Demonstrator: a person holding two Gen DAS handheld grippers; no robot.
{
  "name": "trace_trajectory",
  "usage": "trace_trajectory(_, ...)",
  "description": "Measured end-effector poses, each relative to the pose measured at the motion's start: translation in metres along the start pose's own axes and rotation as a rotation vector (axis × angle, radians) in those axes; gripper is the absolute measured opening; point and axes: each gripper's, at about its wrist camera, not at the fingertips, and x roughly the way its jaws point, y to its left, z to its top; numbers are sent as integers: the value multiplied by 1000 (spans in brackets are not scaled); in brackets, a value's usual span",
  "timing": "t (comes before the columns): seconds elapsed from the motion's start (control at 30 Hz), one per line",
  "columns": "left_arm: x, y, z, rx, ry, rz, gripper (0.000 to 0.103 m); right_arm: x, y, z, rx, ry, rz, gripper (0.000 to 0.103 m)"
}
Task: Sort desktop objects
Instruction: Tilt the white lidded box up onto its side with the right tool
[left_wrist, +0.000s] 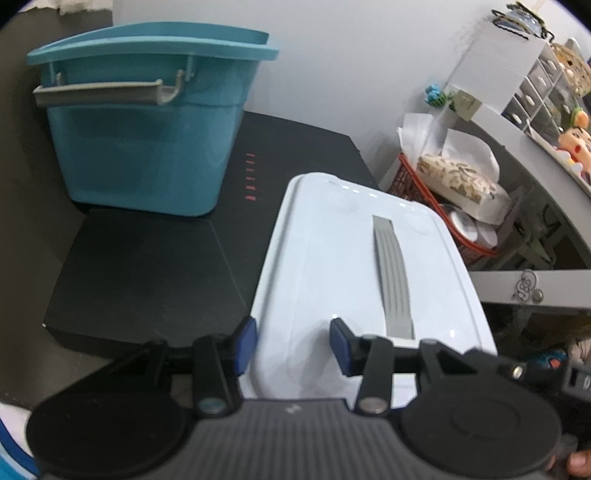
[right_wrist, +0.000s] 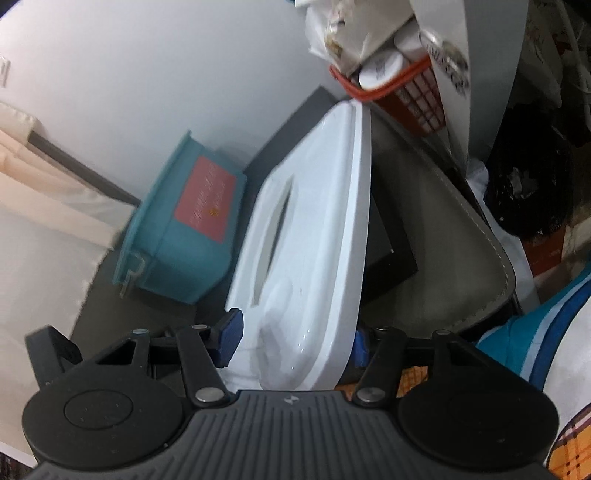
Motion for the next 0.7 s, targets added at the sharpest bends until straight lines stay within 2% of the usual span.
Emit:
trace_trajectory(0.27,-4,7,-1,-41,8,-25,47,-7,8,-2,7,-85,70,62)
trace_trajectory(0.4,-4,9,-1,-47,13,-37,47,-3,9,-1,10,-92,101,62)
trace_trajectory(0.5,-5,8,-2,-45,14,-42,47,3,11,-2,-1,-85,109,57)
trace_trajectory(0.7,-5,8,-1,-50,13,-46,47,13,7,0,20,-70,121,33)
